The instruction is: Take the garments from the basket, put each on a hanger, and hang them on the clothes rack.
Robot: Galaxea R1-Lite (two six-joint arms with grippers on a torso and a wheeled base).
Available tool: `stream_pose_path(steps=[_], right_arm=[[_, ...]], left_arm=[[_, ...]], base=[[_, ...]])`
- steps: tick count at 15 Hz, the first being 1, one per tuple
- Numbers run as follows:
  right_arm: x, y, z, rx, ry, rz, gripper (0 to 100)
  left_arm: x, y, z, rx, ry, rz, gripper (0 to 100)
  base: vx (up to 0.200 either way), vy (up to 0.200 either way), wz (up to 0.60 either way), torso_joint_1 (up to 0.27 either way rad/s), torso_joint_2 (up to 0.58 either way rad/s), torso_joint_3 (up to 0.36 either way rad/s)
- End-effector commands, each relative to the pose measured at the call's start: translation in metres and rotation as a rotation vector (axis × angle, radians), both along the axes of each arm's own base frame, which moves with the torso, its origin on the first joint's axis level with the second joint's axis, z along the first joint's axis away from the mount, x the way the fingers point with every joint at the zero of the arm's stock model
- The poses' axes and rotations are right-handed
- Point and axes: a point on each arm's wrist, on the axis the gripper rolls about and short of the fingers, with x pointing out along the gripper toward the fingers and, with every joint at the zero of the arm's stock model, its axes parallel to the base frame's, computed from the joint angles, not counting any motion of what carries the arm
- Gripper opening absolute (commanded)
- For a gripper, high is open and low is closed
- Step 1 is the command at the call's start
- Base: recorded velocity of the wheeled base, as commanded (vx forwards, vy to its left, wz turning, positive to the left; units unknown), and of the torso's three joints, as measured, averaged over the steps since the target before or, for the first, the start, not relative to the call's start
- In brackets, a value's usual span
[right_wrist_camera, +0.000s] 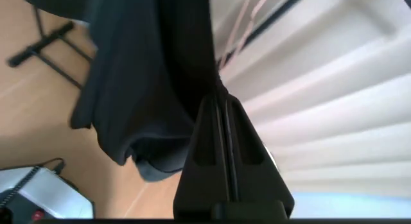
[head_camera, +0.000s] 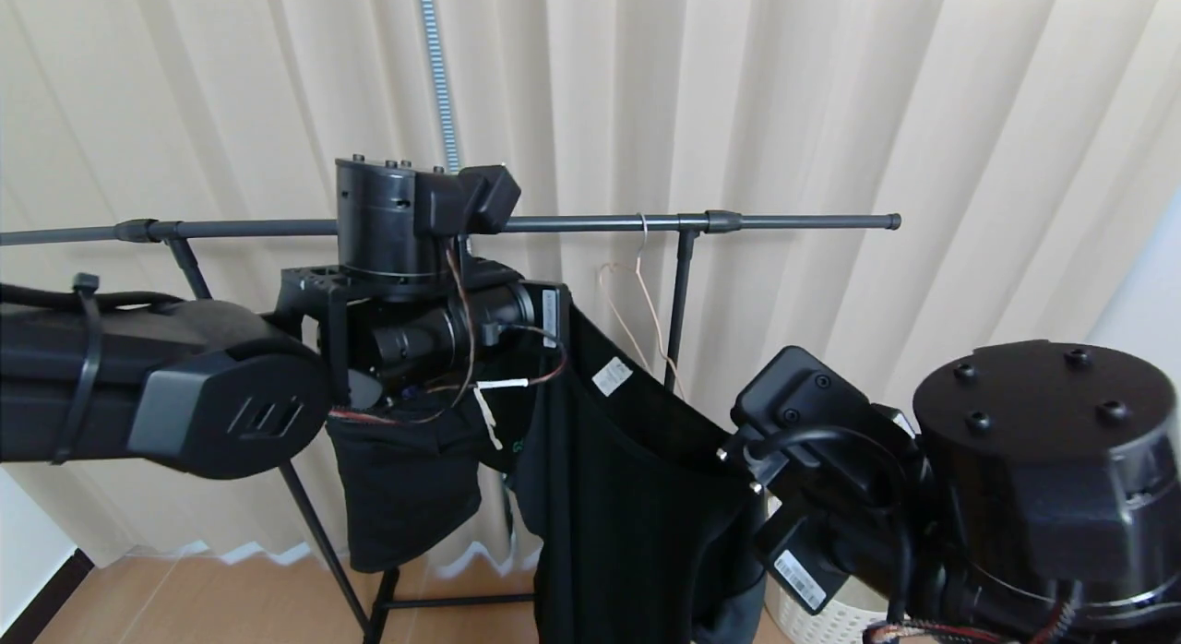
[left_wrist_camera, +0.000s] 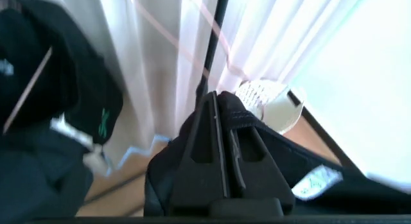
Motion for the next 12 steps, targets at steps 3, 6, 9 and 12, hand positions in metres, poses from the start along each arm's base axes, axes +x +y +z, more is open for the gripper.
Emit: stream_pose_path(steps=[3, 6, 9, 12], right_arm=[[-0.030, 0.032, 0.002, 0.133, 0.068, 0.140, 0], [-0.031, 0.062, 0.000, 0.260, 0.144, 0.131, 0], [-0.028, 0.081, 0.011, 0.421, 0.184, 0.087, 0], [-0.028, 0.081, 0.014, 0.440, 0.189, 0.078, 0]], left_arm=[[0.028, -0.024, 0.005, -0.046, -0.031, -0.104, 0], [0.023, -0.031, 0.007, -0.074, -0.030, -0.216, 0], [0.022, -0.034, 0.009, -0.098, -0.050, -0.257, 0], [0.020, -0.034, 0.009, -0.098, -0.047, -0.259, 0]], base=[[0.000, 0.000, 0.00, 0.000, 0.00, 0.000], [0.000, 0.000, 0.00, 0.000, 0.00, 0.000], [0.000, 0.000, 0.00, 0.000, 0.00, 0.000], [0.000, 0.000, 0.00, 0.000, 0.00, 0.000]])
